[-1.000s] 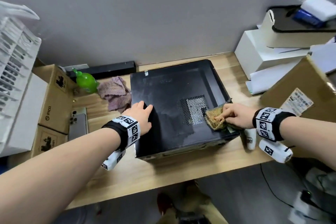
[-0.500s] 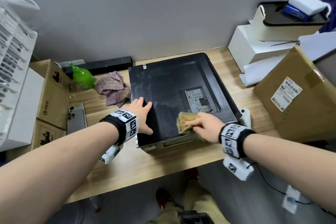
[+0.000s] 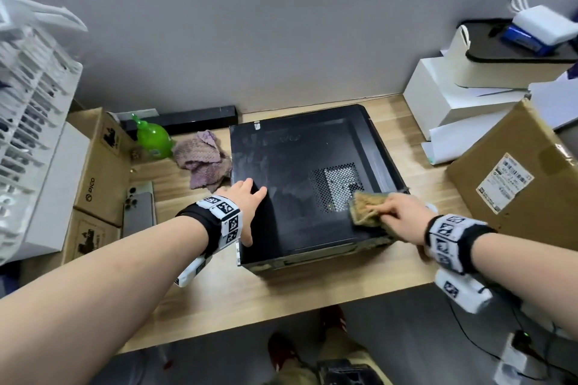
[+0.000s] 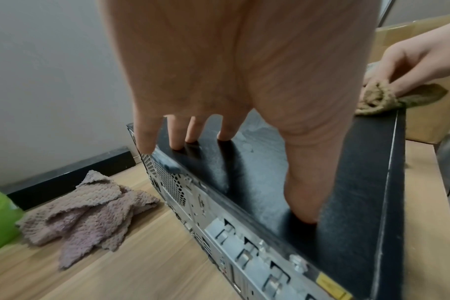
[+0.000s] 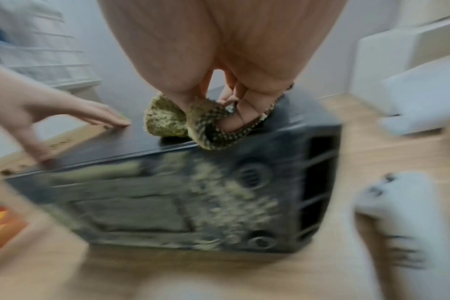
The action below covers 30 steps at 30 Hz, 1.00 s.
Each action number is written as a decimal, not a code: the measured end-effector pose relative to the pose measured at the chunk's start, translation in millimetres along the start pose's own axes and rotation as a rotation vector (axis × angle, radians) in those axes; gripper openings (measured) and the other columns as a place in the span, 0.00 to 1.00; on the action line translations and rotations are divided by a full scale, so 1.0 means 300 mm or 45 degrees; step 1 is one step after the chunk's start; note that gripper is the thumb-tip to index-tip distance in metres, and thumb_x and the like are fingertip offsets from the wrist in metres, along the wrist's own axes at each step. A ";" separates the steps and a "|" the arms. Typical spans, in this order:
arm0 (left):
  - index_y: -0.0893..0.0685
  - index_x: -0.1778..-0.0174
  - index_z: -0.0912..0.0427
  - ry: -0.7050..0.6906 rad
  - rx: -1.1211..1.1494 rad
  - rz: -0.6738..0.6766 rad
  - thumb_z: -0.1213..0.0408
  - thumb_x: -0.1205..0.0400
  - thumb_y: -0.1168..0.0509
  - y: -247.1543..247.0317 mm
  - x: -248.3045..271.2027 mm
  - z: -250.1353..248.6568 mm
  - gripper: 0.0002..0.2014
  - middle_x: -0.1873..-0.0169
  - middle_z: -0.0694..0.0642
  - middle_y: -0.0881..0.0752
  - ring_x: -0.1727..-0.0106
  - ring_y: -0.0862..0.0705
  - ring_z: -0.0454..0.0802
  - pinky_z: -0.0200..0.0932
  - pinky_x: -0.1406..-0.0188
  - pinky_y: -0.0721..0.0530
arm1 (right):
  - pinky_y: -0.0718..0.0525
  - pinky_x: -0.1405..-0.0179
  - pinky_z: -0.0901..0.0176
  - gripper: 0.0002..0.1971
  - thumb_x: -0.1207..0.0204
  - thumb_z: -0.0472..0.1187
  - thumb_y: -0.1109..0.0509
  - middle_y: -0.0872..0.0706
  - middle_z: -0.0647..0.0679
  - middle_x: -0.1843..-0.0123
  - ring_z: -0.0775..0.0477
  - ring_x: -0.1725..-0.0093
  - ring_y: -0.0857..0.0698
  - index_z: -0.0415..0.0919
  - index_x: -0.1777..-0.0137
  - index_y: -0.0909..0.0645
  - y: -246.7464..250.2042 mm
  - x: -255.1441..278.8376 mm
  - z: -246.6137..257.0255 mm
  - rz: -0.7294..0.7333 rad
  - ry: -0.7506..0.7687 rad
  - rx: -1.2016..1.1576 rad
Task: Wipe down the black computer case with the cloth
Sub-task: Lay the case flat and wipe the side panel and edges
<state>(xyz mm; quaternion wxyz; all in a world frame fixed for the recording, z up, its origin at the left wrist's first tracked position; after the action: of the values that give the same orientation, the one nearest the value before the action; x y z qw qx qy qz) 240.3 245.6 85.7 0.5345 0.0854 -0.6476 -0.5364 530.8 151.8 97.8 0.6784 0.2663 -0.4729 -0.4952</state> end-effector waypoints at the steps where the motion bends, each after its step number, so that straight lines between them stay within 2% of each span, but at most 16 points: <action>1: 0.48 0.15 0.52 -0.001 0.008 -0.005 0.44 0.43 0.17 0.001 0.001 0.000 0.64 0.28 0.58 0.35 0.25 0.32 0.58 0.59 0.32 0.21 | 0.27 0.45 0.65 0.15 0.22 0.36 0.34 0.22 0.54 0.54 0.46 0.46 0.17 0.48 0.39 0.13 0.038 -0.009 -0.064 -0.045 -0.081 -0.025; 3: 0.45 0.16 0.51 -0.005 0.019 -0.007 0.43 0.45 0.17 0.005 0.002 -0.001 0.64 0.30 0.58 0.34 0.27 0.30 0.59 0.59 0.34 0.20 | 0.29 0.50 0.67 0.13 0.22 0.34 0.33 0.22 0.58 0.60 0.46 0.48 0.15 0.43 0.41 0.12 0.069 -0.028 -0.128 -0.108 -0.180 -0.069; 5: 0.39 0.20 0.51 -0.007 0.024 -0.010 0.42 0.49 0.16 0.018 -0.002 -0.003 0.62 0.32 0.58 0.31 0.30 0.28 0.60 0.60 0.36 0.18 | 0.29 0.49 0.68 0.15 0.21 0.35 0.34 0.21 0.60 0.60 0.50 0.49 0.17 0.46 0.38 0.13 0.052 -0.040 -0.089 -0.113 -0.165 -0.073; 8: 0.34 0.27 0.51 -0.008 -0.037 -0.023 0.41 0.54 0.15 0.050 -0.019 -0.013 0.59 0.35 0.58 0.30 0.35 0.27 0.61 0.59 0.37 0.19 | 0.30 0.40 0.71 0.16 0.21 0.39 0.36 0.15 0.50 0.43 0.46 0.40 0.16 0.49 0.36 0.14 -0.030 -0.073 0.058 -0.051 -0.038 -0.043; 9: 0.34 0.28 0.51 -0.010 -0.073 -0.027 0.41 0.55 0.15 0.059 -0.023 -0.018 0.59 0.36 0.58 0.29 0.36 0.27 0.61 0.58 0.37 0.20 | 0.29 0.36 0.71 0.15 0.21 0.41 0.36 0.15 0.53 0.43 0.47 0.38 0.17 0.48 0.37 0.14 -0.061 -0.084 0.108 -0.019 0.004 -0.057; 11: 0.35 0.29 0.53 -0.003 -0.148 -0.042 0.39 0.57 0.15 0.080 -0.034 -0.030 0.61 0.37 0.59 0.30 0.36 0.28 0.61 0.55 0.34 0.23 | 0.23 0.34 0.62 0.14 0.19 0.43 0.37 0.18 0.60 0.53 0.47 0.42 0.17 0.48 0.39 0.14 -0.098 -0.096 0.158 0.043 0.056 -0.112; 13: 0.36 0.29 0.55 0.007 -0.188 -0.074 0.38 0.59 0.15 0.088 -0.042 -0.033 0.64 0.34 0.61 0.32 0.31 0.31 0.62 0.56 0.28 0.29 | 0.22 0.34 0.58 0.15 0.19 0.43 0.37 0.19 0.58 0.52 0.47 0.43 0.17 0.50 0.36 0.16 -0.097 -0.088 0.124 0.095 0.065 -0.074; 15: 0.38 0.26 0.57 0.010 -0.176 -0.064 0.37 0.61 0.15 0.082 -0.046 -0.029 0.67 0.27 0.62 0.36 0.25 0.36 0.63 0.58 0.23 0.33 | 0.26 0.33 0.64 0.17 0.20 0.41 0.37 0.18 0.52 0.42 0.46 0.39 0.18 0.51 0.33 0.18 -0.048 -0.065 0.033 0.084 0.024 -0.002; 17: 0.39 0.26 0.57 0.015 -0.142 -0.023 0.38 0.61 0.15 0.074 -0.050 -0.024 0.68 0.24 0.62 0.38 0.22 0.37 0.63 0.59 0.23 0.33 | 0.30 0.39 0.69 0.17 0.20 0.39 0.36 0.18 0.49 0.39 0.45 0.39 0.18 0.48 0.33 0.17 0.022 -0.055 -0.067 0.019 -0.032 0.017; 19: 0.38 0.27 0.57 0.014 -0.141 -0.018 0.39 0.62 0.15 0.082 -0.052 -0.028 0.68 0.26 0.61 0.37 0.25 0.34 0.62 0.58 0.26 0.30 | 0.31 0.44 0.70 0.15 0.21 0.37 0.35 0.17 0.46 0.41 0.42 0.41 0.17 0.43 0.37 0.14 0.078 -0.091 -0.132 -0.049 -0.078 -0.001; 20: 0.38 0.28 0.57 0.013 -0.147 -0.022 0.39 0.62 0.15 0.087 -0.054 -0.032 0.67 0.28 0.60 0.36 0.27 0.32 0.61 0.57 0.27 0.28 | 0.29 0.42 0.69 0.14 0.21 0.37 0.34 0.16 0.45 0.42 0.41 0.42 0.16 0.40 0.39 0.13 0.091 -0.119 -0.147 -0.066 -0.096 -0.017; 22: 0.37 0.30 0.57 0.016 -0.157 -0.029 0.39 0.63 0.15 0.095 -0.058 -0.037 0.67 0.32 0.58 0.34 0.31 0.30 0.60 0.57 0.29 0.26 | 0.23 0.38 0.61 0.11 0.22 0.38 0.34 0.15 0.45 0.47 0.40 0.44 0.16 0.38 0.46 0.11 0.089 -0.160 -0.153 -0.067 -0.091 -0.032; 23: 0.37 0.31 0.57 0.017 -0.158 -0.030 0.39 0.64 0.15 0.097 -0.059 -0.038 0.66 0.33 0.58 0.34 0.32 0.30 0.60 0.56 0.30 0.26 | 0.20 0.39 0.57 0.11 0.22 0.39 0.34 0.16 0.47 0.51 0.41 0.47 0.16 0.38 0.48 0.11 0.083 -0.159 -0.152 -0.055 -0.077 -0.034; 25: 0.37 0.32 0.57 0.017 -0.158 -0.029 0.38 0.65 0.15 0.101 -0.062 -0.037 0.66 0.35 0.57 0.34 0.33 0.30 0.59 0.57 0.31 0.25 | 0.20 0.47 0.59 0.11 0.20 0.42 0.36 0.20 0.52 0.57 0.47 0.53 0.17 0.39 0.51 0.13 0.057 -0.113 -0.136 0.017 -0.003 0.004; 27: 0.37 0.32 0.57 0.011 -0.169 -0.024 0.37 0.66 0.15 0.105 -0.065 -0.036 0.67 0.35 0.57 0.34 0.34 0.30 0.59 0.57 0.31 0.25 | 0.24 0.54 0.64 0.10 0.19 0.44 0.38 0.23 0.54 0.58 0.53 0.58 0.22 0.43 0.51 0.15 0.010 -0.030 -0.104 0.140 0.105 0.081; 30: 0.36 0.34 0.57 0.013 -0.172 -0.029 0.37 0.69 0.16 0.104 -0.069 -0.034 0.67 0.37 0.57 0.33 0.36 0.30 0.60 0.57 0.33 0.23 | 0.22 0.51 0.61 0.09 0.19 0.46 0.37 0.25 0.55 0.58 0.56 0.59 0.24 0.47 0.48 0.16 -0.058 0.069 -0.061 0.261 0.227 0.107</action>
<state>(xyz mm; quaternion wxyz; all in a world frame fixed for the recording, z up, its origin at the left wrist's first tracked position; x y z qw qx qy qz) 271.2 266.3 96.3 0.5360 0.0593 -0.6063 -0.5844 541.2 124.1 83.7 0.7532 0.2876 -0.4556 -0.3774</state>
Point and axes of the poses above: each hand's wrist, its own x-axis away from the middle knuckle, its own y-axis out of the back of the hand, z = x × y, the point moved 9 cm from there along -x, towards the middle knuckle
